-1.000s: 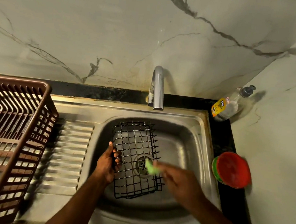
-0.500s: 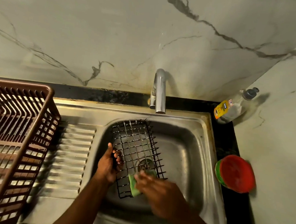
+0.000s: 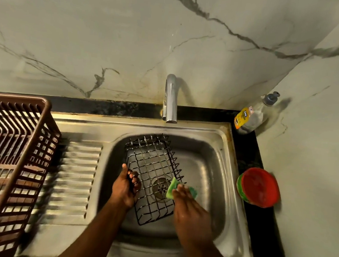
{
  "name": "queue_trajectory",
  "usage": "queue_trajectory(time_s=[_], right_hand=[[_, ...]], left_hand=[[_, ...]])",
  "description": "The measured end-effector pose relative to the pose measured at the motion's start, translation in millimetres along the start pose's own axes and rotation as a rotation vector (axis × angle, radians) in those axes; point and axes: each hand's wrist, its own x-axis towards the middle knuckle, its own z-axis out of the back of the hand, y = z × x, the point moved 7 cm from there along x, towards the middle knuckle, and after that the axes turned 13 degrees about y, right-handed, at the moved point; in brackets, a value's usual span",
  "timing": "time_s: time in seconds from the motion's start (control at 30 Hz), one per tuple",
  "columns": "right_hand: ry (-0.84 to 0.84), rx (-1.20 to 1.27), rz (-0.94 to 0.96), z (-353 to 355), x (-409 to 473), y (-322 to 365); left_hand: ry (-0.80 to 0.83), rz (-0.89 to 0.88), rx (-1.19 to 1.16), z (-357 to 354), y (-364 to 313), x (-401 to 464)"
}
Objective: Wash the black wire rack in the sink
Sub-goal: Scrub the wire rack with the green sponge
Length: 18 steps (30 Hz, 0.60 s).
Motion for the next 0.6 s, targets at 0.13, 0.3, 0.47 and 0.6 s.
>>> queue_trajectory(time_s=[0.13, 0.3, 0.47, 0.6], right_hand=[[0.075, 0.113, 0.041, -10.9, -16.3, 22.4], [0.246, 0.512, -0.036, 28.4, 1.6, 28.3], [-0.028, 0.549, -0.289, 61.5, 75.2, -65.0], [0.033, 0.539, -0.156, 45.5, 135.2, -80.4]], left_hand=[[-0.041, -0.012, 0.030, 3.1, 8.1, 1.2], [-0.018, 0.011, 0.044, 1.3, 9.6, 0.6], [0.038, -0.004, 0.028, -2.8, 2.9, -9.0], [0.102, 0.023, 0.053, -7.1, 3.3, -13.2]])
